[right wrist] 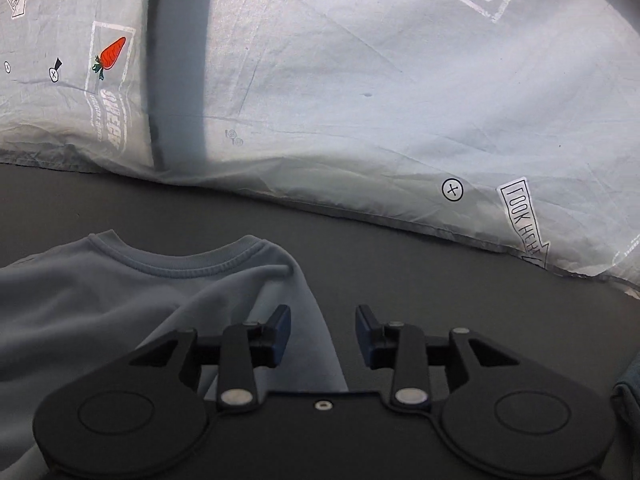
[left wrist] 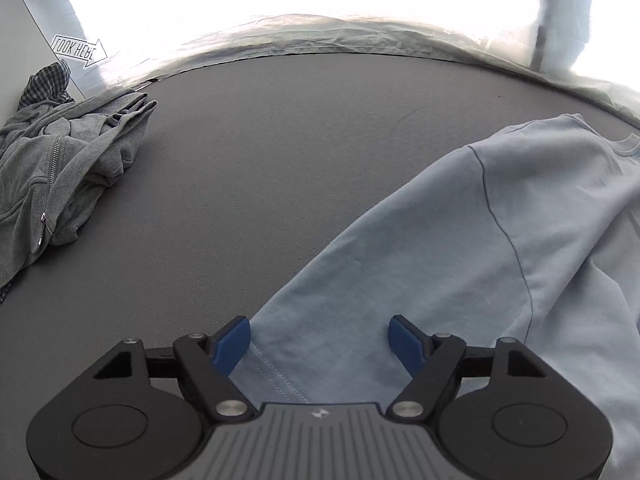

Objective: Fold clothes

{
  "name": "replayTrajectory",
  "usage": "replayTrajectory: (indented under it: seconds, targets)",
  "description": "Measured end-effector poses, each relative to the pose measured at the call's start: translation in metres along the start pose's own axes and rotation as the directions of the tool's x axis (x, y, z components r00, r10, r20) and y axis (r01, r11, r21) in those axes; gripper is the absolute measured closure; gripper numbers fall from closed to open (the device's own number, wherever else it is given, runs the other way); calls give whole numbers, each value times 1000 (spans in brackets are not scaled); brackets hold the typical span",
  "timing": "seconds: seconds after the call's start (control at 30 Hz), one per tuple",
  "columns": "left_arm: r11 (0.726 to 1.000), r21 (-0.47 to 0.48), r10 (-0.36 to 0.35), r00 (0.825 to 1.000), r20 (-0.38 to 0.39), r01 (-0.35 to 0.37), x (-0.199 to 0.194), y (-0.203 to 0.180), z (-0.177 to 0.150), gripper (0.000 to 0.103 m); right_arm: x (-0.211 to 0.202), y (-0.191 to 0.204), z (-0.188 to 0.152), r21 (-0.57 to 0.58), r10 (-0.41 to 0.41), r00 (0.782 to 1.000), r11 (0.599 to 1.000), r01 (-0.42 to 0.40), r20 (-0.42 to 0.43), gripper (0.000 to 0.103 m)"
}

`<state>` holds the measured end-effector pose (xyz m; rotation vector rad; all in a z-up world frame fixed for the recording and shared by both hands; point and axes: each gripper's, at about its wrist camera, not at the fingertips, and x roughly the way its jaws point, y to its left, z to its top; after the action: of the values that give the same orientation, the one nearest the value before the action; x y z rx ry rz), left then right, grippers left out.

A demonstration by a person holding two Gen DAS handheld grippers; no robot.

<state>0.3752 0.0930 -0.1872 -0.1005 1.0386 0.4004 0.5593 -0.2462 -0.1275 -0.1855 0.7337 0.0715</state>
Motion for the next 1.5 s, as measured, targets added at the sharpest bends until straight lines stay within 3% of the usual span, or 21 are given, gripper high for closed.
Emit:
replayTrajectory:
  seconds: [0.03, 0.1, 0.2, 0.3, 0.37, 0.47, 0.7, 0.73, 0.77, 0.8, 0.87, 0.97, 1.07, 1.13, 1.27, 1.33, 1.4, 1.47, 1.5]
  targets:
    - [999, -31, -28, 1000, -2, 28, 0, 2, 0, 46, -8, -7, -10, 27, -7, 1000, 1000, 8, -22, 66]
    - [998, -42, -55, 998, 13, 55, -1, 1, -1, 69, -26, -18, -36, 81, -4, 997, 997, 10, -72, 66]
    - [999, 38, -15, 999, 38, 14, -3, -14, -2, 97, -51, -39, -72, 153, 15, 990, 988, 6, -138, 66]
    - [995, 92, 44, 997, 58, -49, 0, -24, 0, 99, -70, -56, -97, 207, 20, 983, 978, 19, -184, 66]
    - [986, 109, 120, 990, 80, -128, 3, -25, 4, 102, -84, -67, -112, 257, 26, 979, 966, 27, -201, 66]
    - [970, 119, 194, 972, 129, -210, 10, -5, 25, 102, -103, -81, -128, 338, 38, 976, 941, 38, -214, 66]
    - [960, -61, 279, 953, 116, -274, 9, 19, 80, 97, -122, -92, -148, 450, 88, 973, 893, 18, -214, 63]
    - [970, -87, 238, 963, 126, -228, 1, 19, 80, 97, -122, -92, -150, 463, 94, 973, 886, 16, -213, 63]
    - [981, -113, 176, 974, 141, -161, -9, 16, 76, 88, -123, -93, -151, 484, 107, 972, 875, 7, -207, 62]
    - [986, -133, 119, 981, 152, -98, -19, 12, 69, 73, -124, -94, -153, 506, 121, 973, 862, -4, -198, 62]
    - [990, -144, 26, 987, 157, -3, -39, -4, 47, 57, -127, -94, -155, 544, 146, 973, 839, -27, -178, 61]
    - [991, -73, -101, 987, 123, 111, -64, -30, 4, 55, -129, -92, -160, 579, 180, 973, 813, -66, -143, 56]
    - [987, 31, -159, 986, 58, 157, -80, -59, -46, 52, -128, -92, -164, 581, 165, 980, 811, -70, -113, 47]
    - [984, 53, -171, 985, 8, 170, -85, -72, -75, 52, -124, -100, -169, 640, 191, 977, 763, -91, -89, 47]
    - [974, 61, -213, 974, -81, 218, -83, -82, -103, 50, -107, -121, -187, 812, 296, 955, 559, -166, -9, 44]
    - [976, 30, -213, 972, -97, 217, -79, -80, -103, 48, -97, -123, -191, 834, 304, 952, 534, -140, -35, 44]
    - [974, -20, -225, 968, -114, 224, -75, -75, -101, 45, -92, -122, -191, 836, 324, 946, 526, -154, -30, 57]
    - [973, -69, -227, 965, -130, 219, -70, -70, -102, 43, -96, -120, -188, 821, 324, 946, 542, -181, -5, 97]
    - [972, -84, -231, 964, -133, 221, -69, -69, -103, 42, -100, -118, -185, 805, 319, 948, 561, -195, 7, 99]
